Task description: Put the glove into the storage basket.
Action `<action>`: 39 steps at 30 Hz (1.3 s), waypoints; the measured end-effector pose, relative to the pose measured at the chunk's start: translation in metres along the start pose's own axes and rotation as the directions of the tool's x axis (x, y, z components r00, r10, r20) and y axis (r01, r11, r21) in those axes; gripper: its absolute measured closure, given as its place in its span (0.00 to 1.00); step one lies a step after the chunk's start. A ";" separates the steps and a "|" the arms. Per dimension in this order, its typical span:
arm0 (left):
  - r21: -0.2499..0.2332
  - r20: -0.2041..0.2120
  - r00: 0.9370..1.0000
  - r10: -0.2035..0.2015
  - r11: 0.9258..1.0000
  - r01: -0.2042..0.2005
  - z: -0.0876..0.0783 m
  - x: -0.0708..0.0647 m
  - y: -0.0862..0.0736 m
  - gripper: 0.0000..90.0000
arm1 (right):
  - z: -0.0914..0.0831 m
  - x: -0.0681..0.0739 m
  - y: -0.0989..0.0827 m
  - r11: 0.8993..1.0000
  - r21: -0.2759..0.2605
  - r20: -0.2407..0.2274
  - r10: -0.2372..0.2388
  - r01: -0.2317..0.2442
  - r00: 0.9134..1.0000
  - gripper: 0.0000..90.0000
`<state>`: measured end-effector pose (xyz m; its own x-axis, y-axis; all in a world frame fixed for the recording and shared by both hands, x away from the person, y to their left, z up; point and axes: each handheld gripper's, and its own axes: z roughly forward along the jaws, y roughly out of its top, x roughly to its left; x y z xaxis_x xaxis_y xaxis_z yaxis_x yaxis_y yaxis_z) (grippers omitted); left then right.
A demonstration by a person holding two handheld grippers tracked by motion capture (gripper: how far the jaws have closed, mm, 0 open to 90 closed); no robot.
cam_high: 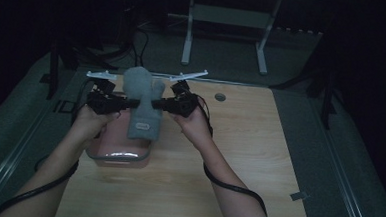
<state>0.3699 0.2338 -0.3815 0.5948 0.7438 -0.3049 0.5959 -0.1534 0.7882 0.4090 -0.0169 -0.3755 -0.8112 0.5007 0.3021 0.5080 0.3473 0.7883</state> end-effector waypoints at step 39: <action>0.308 -0.227 0.962 -0.150 0.926 0.217 0.084 0.079 -0.075 0.89 | 0.149 -0.022 -0.043 0.925 0.374 0.188 0.000 -0.072 0.982 0.87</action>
<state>0.4176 0.2494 -0.5100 0.3606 0.8864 -0.2904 0.8471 -0.1810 0.4996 0.4481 0.0750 -0.4961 -0.7420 0.6411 0.1960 0.6363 0.5815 0.5069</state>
